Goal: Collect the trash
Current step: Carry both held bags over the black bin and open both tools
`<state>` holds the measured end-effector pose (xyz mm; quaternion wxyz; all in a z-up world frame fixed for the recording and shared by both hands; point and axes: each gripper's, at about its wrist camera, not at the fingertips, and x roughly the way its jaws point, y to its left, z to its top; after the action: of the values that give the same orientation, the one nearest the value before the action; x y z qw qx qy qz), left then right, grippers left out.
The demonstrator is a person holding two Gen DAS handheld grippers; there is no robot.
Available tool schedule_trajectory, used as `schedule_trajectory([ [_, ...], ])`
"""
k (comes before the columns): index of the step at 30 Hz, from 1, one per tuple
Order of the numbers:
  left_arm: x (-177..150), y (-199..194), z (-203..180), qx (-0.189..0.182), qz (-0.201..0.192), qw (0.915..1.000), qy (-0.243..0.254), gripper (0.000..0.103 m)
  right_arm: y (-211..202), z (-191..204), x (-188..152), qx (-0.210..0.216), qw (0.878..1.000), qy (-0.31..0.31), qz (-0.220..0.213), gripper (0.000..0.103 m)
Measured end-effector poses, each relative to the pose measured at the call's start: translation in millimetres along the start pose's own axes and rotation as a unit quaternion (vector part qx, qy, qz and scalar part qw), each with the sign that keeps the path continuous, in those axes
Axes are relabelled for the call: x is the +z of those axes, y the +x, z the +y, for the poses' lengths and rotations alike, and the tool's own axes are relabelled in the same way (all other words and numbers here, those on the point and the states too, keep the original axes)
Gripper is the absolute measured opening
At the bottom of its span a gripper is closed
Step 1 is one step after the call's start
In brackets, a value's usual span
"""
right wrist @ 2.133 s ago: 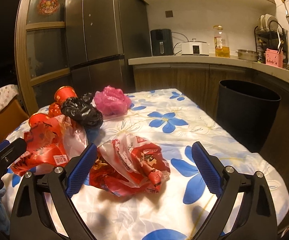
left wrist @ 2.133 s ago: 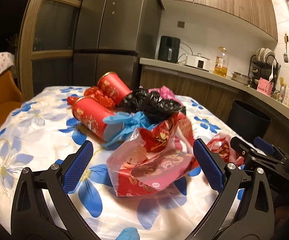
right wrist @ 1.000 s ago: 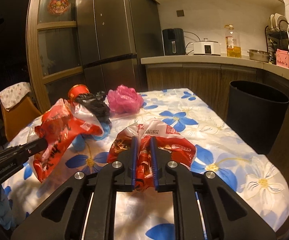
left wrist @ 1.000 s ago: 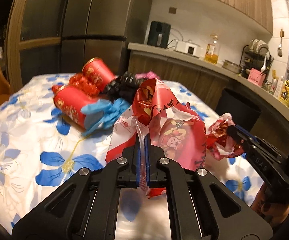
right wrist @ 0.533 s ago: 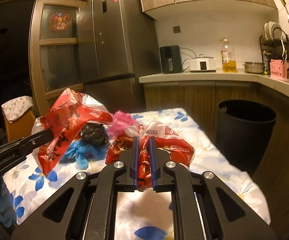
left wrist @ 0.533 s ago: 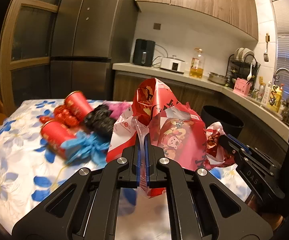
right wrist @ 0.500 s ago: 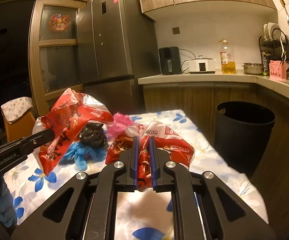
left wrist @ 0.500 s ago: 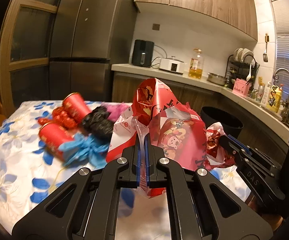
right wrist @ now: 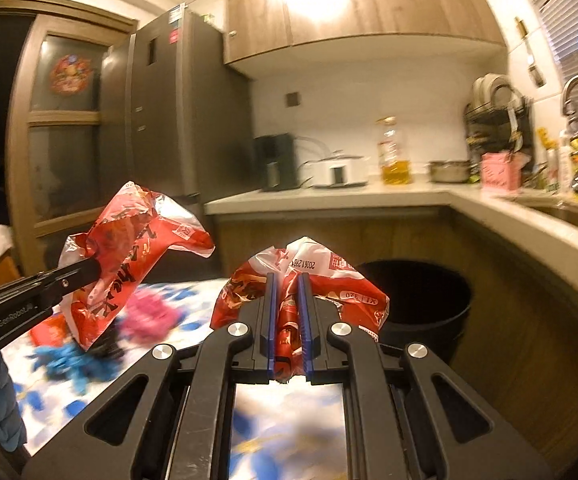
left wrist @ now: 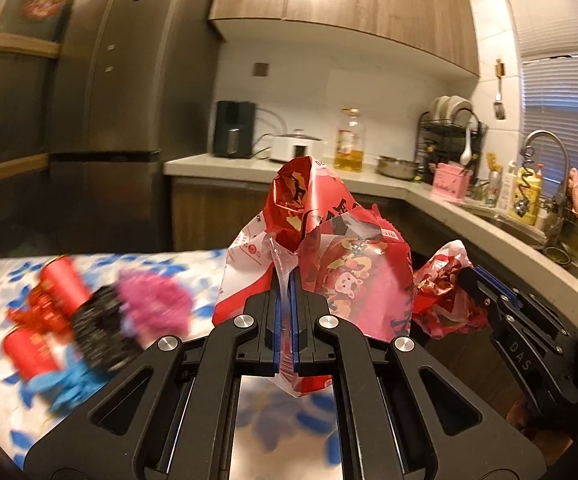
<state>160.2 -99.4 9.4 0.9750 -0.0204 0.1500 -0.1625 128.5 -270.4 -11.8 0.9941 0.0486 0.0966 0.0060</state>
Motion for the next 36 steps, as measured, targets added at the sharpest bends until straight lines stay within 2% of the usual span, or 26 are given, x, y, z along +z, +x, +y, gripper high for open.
schedule_trajectory([
  [7, 23.6, 64.7, -59.5, -0.046, -0.014, 0.9985, 0.025, 0.003, 27.0, -61.6, 21.0, -0.062, 0.997, 0.019, -0.028, 0.011],
  [15, 28.4, 133.6, -102.5, -0.081, -0.004, 0.9961, 0.034, 0.003, 58.5, -104.6, 30.4, -0.093, 0.994, 0.037, -0.032, 0.011],
  [24, 25.1, 176.9, -116.7, -0.092, 0.007, 0.9953, 0.027, 0.003, 84.1, -128.9, 32.5, -0.095, 0.994, 0.043, -0.018, 0.011],
  [36, 13.1, 203.8, -122.6, -0.109, 0.024, 0.9936, 0.022, 0.004, 106.4, -140.6, 27.9, -0.081, 0.995, 0.049, 0.007, 0.012],
])
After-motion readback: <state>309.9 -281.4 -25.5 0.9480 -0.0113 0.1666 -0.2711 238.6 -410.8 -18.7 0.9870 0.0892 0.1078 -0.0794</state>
